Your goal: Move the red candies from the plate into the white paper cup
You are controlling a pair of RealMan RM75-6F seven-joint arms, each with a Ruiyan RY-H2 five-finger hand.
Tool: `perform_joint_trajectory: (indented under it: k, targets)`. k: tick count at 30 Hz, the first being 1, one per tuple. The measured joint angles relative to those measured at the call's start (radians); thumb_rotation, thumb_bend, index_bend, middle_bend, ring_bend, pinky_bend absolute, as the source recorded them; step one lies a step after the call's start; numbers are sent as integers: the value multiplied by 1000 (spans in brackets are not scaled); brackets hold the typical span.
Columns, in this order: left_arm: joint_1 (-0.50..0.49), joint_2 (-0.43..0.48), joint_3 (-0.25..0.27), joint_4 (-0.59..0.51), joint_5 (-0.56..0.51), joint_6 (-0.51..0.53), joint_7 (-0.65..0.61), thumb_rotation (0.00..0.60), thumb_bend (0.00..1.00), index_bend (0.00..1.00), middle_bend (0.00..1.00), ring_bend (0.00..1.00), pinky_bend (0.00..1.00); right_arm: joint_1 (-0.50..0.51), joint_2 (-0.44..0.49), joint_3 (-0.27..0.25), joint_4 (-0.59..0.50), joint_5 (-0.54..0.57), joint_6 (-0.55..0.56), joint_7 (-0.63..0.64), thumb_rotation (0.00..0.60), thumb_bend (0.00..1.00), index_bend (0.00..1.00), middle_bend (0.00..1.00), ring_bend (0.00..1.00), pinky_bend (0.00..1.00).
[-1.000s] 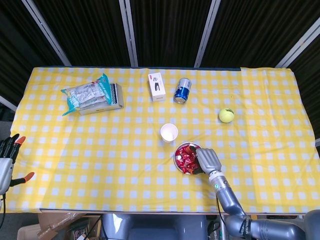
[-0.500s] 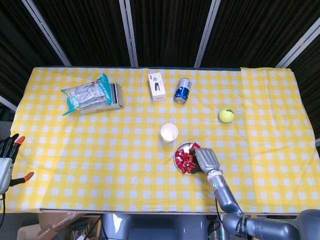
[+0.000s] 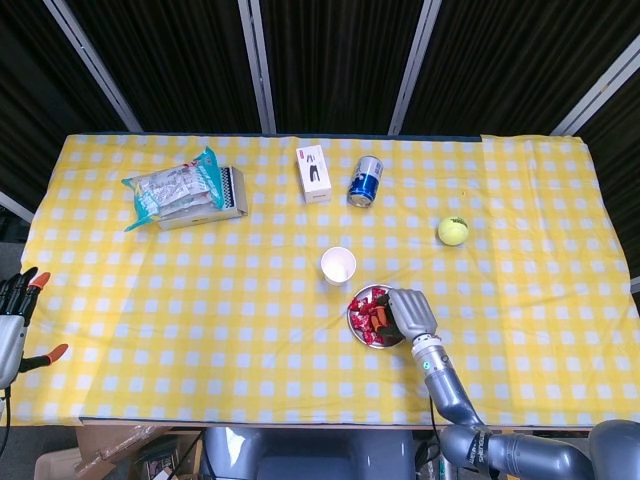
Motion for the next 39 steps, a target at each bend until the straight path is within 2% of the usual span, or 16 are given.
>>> perform_joint_trajectory:
  k: [15,20,29,39]
  targets:
    - [-1,0,0,-2,0,-1,2,600,54,0,0,0,0,-3,115,49,-177,-27,53,-28,600,501,818,912,922,1000]
    - [-2,0,1,-3,1,-1,4,600,54,0,0,0,0,4,160,83,-233,-15,67,-44,600,502,817,912,921,1000]
    - [-7,1,-1,-5,-4,-11,10,600,54,0,0,0,0,67,169,166,-231,74,39,-55,600,508,817,911,921,1000]
    - [-16,7,-5,-4,-22,-36,-1,600,54,0,0,0,0,178,132,252,-184,192,-16,-63,600,514,817,912,921,1000]
